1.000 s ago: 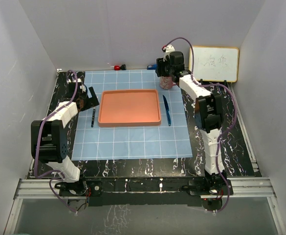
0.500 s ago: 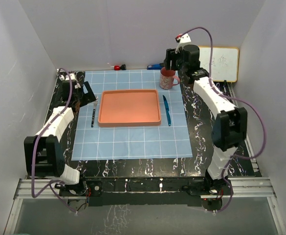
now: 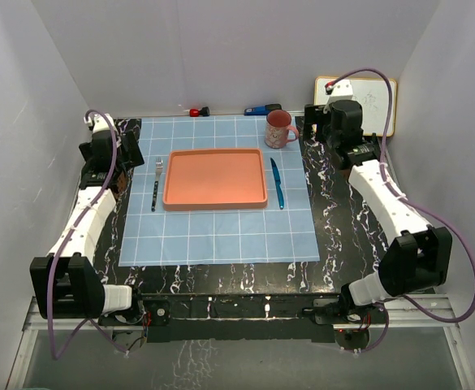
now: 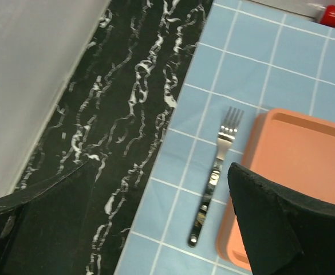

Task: Set the dinner table for one person
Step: Reset both arms

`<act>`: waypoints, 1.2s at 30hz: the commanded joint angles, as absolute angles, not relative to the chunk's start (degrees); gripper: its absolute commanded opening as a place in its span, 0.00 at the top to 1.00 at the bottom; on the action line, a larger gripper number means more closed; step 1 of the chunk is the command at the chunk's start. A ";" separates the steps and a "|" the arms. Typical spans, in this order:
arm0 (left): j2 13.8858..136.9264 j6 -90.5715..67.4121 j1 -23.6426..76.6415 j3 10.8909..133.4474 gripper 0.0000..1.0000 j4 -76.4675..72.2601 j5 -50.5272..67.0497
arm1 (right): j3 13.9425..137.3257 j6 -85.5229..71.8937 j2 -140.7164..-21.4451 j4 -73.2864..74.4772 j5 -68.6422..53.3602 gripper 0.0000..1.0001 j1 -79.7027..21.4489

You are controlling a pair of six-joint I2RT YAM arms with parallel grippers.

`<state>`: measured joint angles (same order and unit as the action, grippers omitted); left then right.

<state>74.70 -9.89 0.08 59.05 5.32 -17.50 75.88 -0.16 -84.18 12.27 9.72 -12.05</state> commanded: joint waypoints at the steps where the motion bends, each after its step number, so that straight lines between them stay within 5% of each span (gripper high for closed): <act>1: 71.09 -3.19 -0.78 62.04 0.01 6.25 -25.83 | 73.08 -4.61 -80.17 15.70 9.39 0.17 -11.16; 14: 74.79 -11.57 -3.82 62.83 0.01 10.53 -10.82 | 65.84 -13.16 -82.01 15.73 1.21 0.20 -9.63; 23: 72.61 -15.95 -3.79 59.61 0.01 7.86 -9.70 | 64.63 -12.01 -80.95 14.27 0.21 0.04 -9.65; 36: 75.75 -17.15 -3.80 60.13 0.01 9.06 -7.06 | 63.61 -10.55 -78.07 13.54 -0.05 0.02 -9.67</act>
